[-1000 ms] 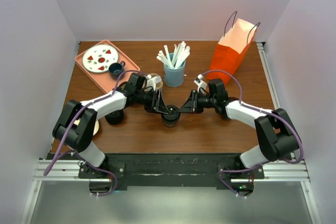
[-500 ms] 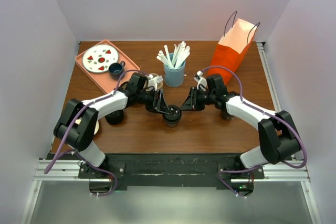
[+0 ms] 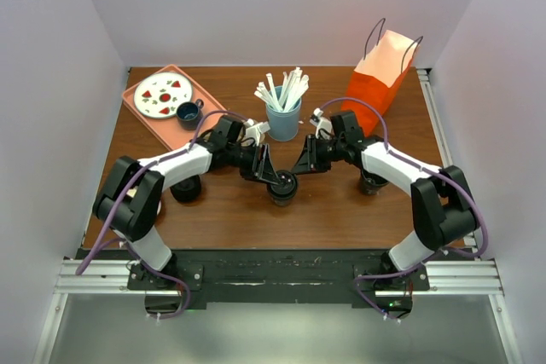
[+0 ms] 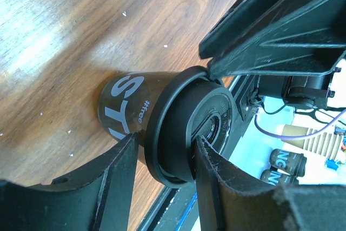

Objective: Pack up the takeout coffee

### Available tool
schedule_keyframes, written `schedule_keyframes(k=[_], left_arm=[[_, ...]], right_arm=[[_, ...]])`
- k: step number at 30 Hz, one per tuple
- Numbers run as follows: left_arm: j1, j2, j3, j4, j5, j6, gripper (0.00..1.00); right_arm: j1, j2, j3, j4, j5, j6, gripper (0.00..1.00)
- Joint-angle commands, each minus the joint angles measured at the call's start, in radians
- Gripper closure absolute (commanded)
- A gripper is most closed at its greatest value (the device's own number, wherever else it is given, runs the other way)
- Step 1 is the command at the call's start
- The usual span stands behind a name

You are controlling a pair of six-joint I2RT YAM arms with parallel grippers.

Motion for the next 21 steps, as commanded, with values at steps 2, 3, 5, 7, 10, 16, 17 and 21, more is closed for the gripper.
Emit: schedule_keyframes(k=[2, 3, 5, 7, 10, 16, 17, 21], left_arm=[[-0.012, 0.105, -0.05, -0.153, -0.289, 0.143, 0.62], [-0.012, 0.11, -0.048, -0.156, -0.289, 0.145, 0.62], [-0.013, 0.111, -0.045, -0.155, -0.29, 0.142, 0.62], [-0.015, 0.113, -0.045, -0.152, -0.29, 0.139, 0.62], [-0.016, 0.117, -0.044, -0.15, -0.292, 0.134, 0.62], [-0.018, 0.122, -0.036, -0.155, -0.299, 0.133, 0.62], [-0.019, 0.123, -0.033, -0.156, -0.299, 0.134, 0.62], [-0.021, 0.126, -0.027, -0.161, -0.304, 0.133, 0.62]], right_arm=[[-0.007, 0.038, 0.018, -0.02, -0.049, -0.078, 0.75], [-0.008, 0.045, 0.015, -0.014, -0.087, -0.082, 0.75], [-0.008, 0.063, 0.008, -0.002, -0.111, -0.093, 0.75], [-0.008, 0.072, 0.01, -0.005, -0.129, -0.105, 0.75], [-0.007, 0.083, 0.001, 0.015, -0.184, -0.115, 0.75], [-0.007, 0.111, 0.03, -0.009, -0.277, -0.159, 0.74], [-0.008, 0.114, 0.033, -0.017, -0.27, -0.174, 0.74], [-0.007, 0.13, 0.038, -0.057, -0.229, -0.202, 0.74]])
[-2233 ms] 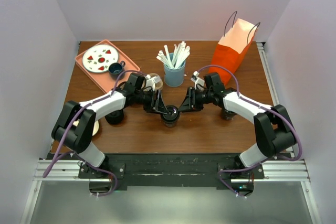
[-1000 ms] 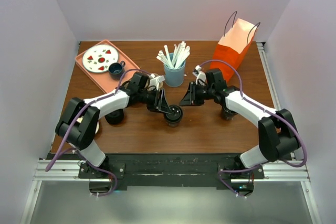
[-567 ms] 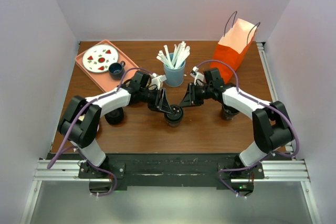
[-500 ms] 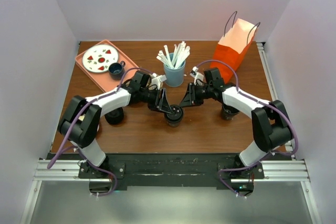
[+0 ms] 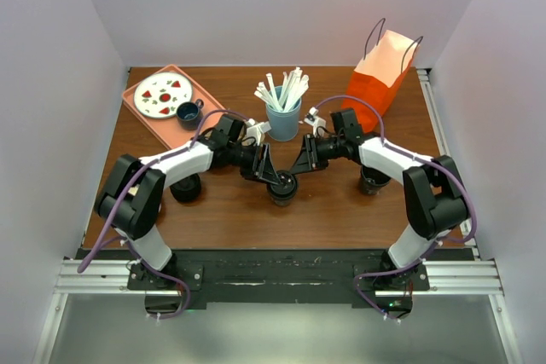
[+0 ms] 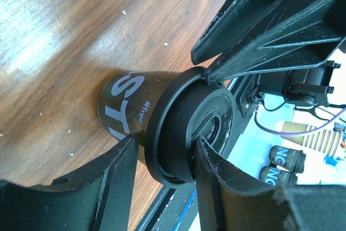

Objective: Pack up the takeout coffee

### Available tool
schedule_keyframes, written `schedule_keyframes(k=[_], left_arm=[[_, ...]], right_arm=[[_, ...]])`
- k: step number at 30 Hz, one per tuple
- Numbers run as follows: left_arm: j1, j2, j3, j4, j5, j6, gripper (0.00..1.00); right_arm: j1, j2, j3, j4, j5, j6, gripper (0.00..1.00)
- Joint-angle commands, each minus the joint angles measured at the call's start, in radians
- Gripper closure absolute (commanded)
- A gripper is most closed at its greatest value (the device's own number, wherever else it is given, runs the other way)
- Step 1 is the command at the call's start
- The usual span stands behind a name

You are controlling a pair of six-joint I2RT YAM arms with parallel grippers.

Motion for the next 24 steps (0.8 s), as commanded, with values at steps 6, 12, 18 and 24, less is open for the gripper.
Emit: schedule_keyframes(k=[6, 12, 18, 24], left_arm=[[-0.023, 0.106, -0.065, -0.125, -0.329, 0.113, 0.62], [-0.03, 0.109, -0.099, -0.117, -0.352, 0.106, 0.62], [-0.043, 0.091, -0.127, -0.096, -0.361, 0.087, 0.62], [-0.046, 0.053, -0.102, -0.099, -0.337, 0.055, 0.62]], right_arm=[[0.028, 0.054, -0.055, -0.129, 0.187, -0.074, 0.78], [0.026, 0.051, -0.189, -0.048, 0.287, -0.025, 0.79], [0.028, 0.029, -0.229, 0.003, 0.296, 0.016, 0.79], [0.028, -0.059, -0.102, -0.078, 0.235, 0.047, 0.75]])
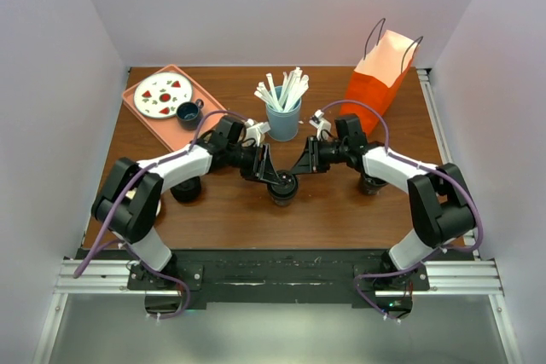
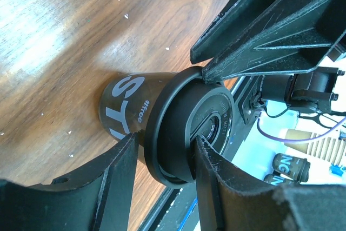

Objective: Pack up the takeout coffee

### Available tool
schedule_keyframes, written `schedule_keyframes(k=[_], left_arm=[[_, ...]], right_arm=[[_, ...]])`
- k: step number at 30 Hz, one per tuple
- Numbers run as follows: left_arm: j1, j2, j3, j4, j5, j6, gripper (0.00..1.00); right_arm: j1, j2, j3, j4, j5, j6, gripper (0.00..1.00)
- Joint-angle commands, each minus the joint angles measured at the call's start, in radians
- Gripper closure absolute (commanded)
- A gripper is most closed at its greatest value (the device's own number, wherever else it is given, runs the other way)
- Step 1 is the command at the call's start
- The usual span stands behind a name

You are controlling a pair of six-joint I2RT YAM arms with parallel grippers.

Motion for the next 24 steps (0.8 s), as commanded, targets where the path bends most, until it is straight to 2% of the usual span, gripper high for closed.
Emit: schedule_keyframes(k=[1, 5, 13, 19, 21, 24], left_arm=[[-0.033, 0.07, -0.059, -0.148, -0.29, 0.077, 0.61], [-0.032, 0.025, -0.01, -0.154, -0.233, 0.038, 0.56], [-0.029, -0.015, 0.141, -0.212, -0.136, 0.012, 0.46], [-0.018, -0.03, 0.216, -0.218, -0.062, -0.015, 0.33], [-0.013, -0.039, 0.24, -0.221, -0.053, -0.019, 0.23], [-0.007, -0.042, 0.28, -0.244, -0.056, -0.006, 0.16]], right_arm=[[0.026, -0.013, 0.041, -0.254, 0.154, -0.015, 0.74], [0.026, -0.071, 0.144, -0.314, 0.151, 0.022, 0.65], [0.026, -0.127, 0.243, -0.426, 0.185, 0.017, 0.6], [0.026, -0.173, 0.272, -0.489, 0.218, 0.006, 0.58], [0.025, -0.186, 0.289, -0.526, 0.232, -0.001, 0.57], [0.026, -0.205, 0.318, -0.57, 0.278, -0.02, 0.56]])
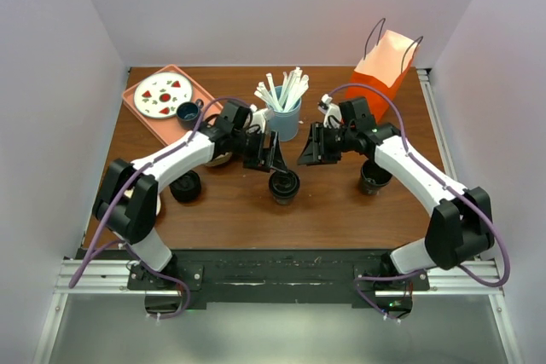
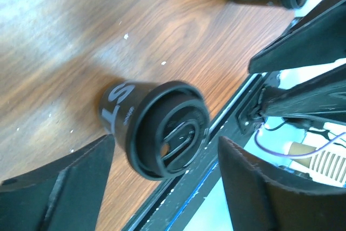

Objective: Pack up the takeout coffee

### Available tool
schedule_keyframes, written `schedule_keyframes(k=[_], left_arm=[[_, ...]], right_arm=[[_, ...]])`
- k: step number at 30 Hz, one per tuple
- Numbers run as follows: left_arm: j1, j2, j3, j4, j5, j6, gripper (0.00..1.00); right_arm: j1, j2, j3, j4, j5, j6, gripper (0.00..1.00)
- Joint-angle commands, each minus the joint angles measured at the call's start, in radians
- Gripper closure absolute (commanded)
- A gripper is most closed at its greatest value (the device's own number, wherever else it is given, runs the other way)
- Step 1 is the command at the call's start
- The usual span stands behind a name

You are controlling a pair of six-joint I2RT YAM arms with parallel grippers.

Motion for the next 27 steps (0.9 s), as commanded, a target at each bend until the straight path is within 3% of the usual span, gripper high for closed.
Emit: schedule_keyframes(k=[1, 5, 9, 13, 19, 27], left_arm=[[0.016, -0.03, 0.084, -0.049, 0.022, 0.009, 0.14], [0.035, -0.075, 0.078, -0.079, -0.045, 0.028, 0.0], [0.068, -0.152, 0.004, -0.11, -0.213, 0.043, 0.0], [0.111, -0.24, -0.098, -0.115, -0.262, 0.037, 0.0], [0.143, -0.342, -0.255, -0.092, -0.286, 0.04, 0.0], [0.145, -0.422, -0.401, -0.035, -0.283, 0.092, 0.0]], right_arm=[[0.005, -0.05, 0.075, -0.092, 0.077, -0.029, 0.53], [0.015, -0.07, 0.11, -0.152, 0.162, -0.037, 0.45], [0.102, -0.066, 0.159, -0.207, 0.331, -0.037, 0.33], [0.22, -0.049, 0.178, -0.211, 0.426, 0.012, 0.03], [0.337, 0.002, 0.196, -0.197, 0.54, 0.027, 0.03], [0.387, 0.115, 0.268, -0.221, 0.611, 0.021, 0.03]])
